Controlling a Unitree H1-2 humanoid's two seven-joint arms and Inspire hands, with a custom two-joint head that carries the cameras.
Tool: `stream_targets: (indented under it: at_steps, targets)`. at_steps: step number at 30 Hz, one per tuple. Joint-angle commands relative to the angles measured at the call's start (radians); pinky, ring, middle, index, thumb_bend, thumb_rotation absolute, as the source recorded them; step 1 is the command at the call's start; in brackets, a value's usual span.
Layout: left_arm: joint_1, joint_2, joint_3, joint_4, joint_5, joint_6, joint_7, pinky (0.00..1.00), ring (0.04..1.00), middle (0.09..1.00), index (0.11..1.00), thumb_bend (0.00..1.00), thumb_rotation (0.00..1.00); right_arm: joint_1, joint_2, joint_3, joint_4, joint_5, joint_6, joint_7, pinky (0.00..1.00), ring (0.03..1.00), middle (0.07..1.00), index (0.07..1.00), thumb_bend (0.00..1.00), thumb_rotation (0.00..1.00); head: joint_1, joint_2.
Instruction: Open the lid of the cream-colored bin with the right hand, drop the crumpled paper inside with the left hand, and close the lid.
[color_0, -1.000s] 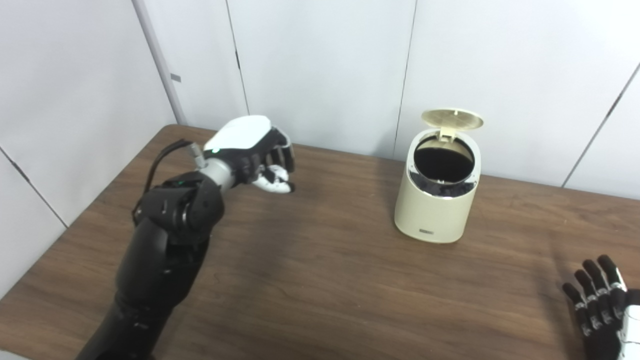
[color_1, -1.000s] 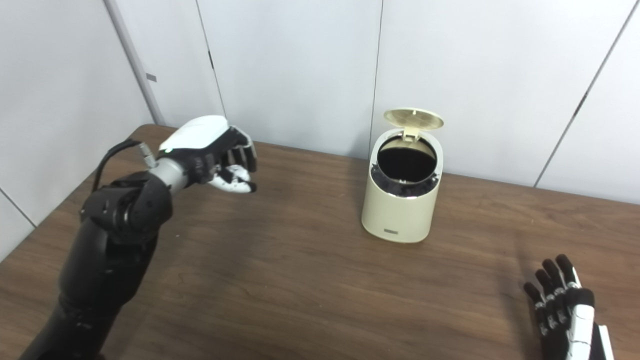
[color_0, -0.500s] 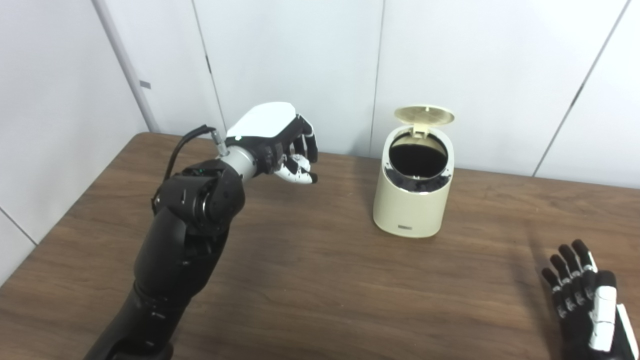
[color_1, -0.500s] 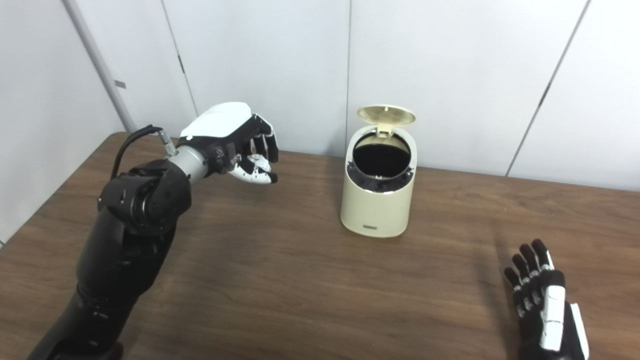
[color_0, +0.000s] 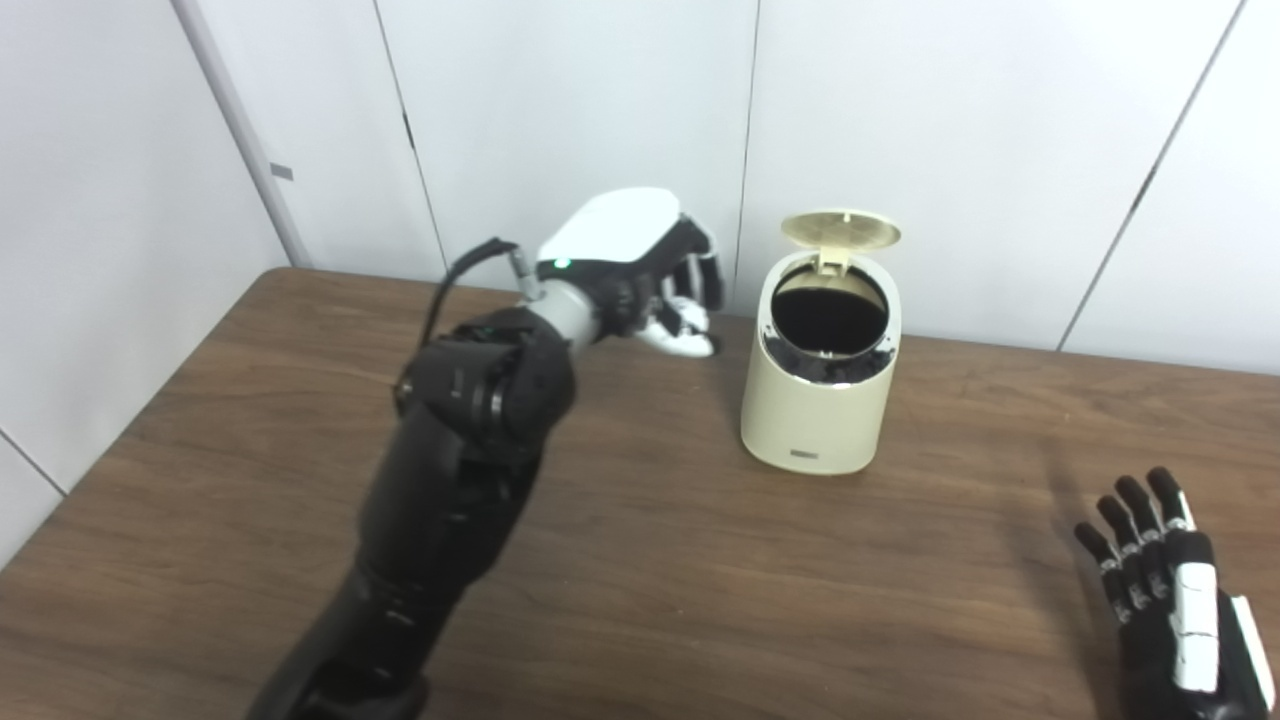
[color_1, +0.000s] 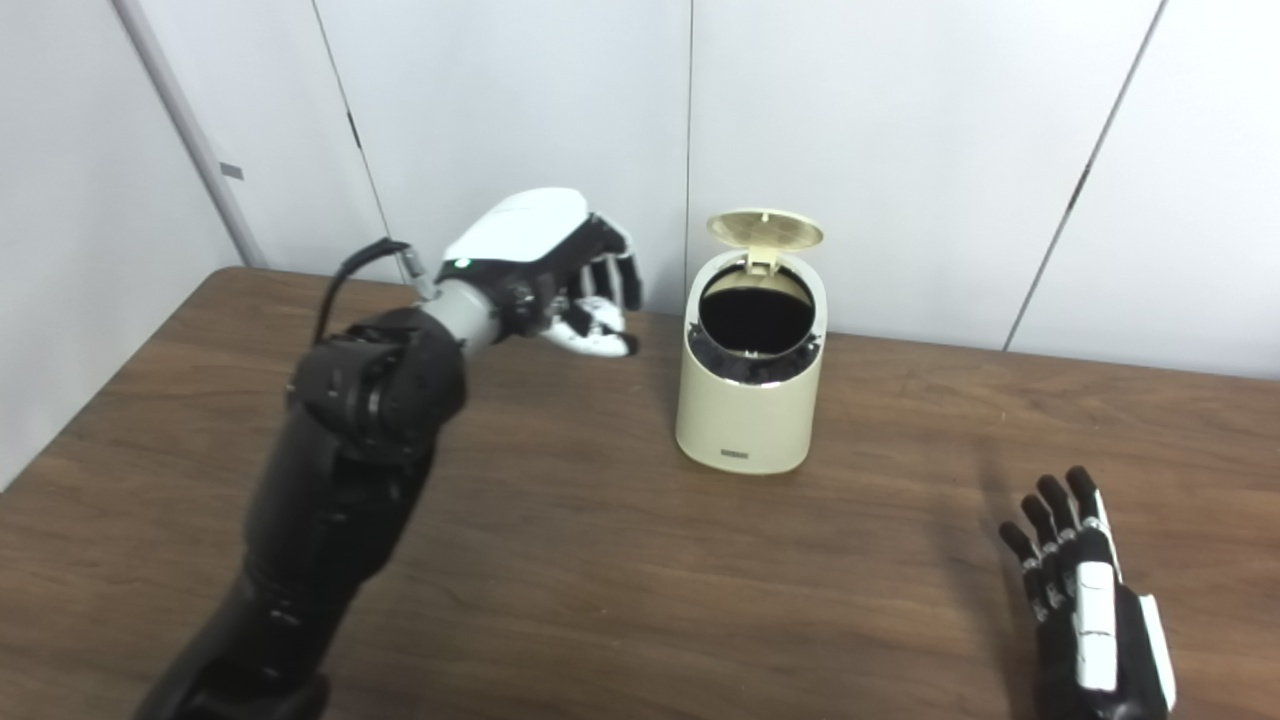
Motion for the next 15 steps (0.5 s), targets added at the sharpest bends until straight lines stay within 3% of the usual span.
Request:
stream_targets:
  at_steps: [1,7,15]
  targets:
    - [-0.063,-0.012,-0.006,0.009,0.029,-0.003,0.04,0.36,0.401,0.496,0.487,0.48,0.0,0.019,0.002,0.0,0.061,0.006,-0.038,0.019,0.9,0.965,0.969,0.996,0.48,0.85,-0.006,-0.003]
    - [-0.07,-0.074,-0.039,0.053,0.046,-0.009,0.084,0.38,0.4,0.498,0.491,0.48,0.0,0.014,0.0,0.005,0.079,0.006,-0.042,0.026,0.89,0.96,0.969,0.991,0.52,0.78,-0.021,-0.008]
    - [-0.092,-0.098,-0.092,0.121,0.056,-0.018,0.106,0.32,0.42,0.505,0.477,0.47,0.0,0.012,0.011,0.015,0.101,-0.031,-0.068,0.015,0.84,0.943,0.956,0.98,0.53,0.78,-0.047,-0.021]
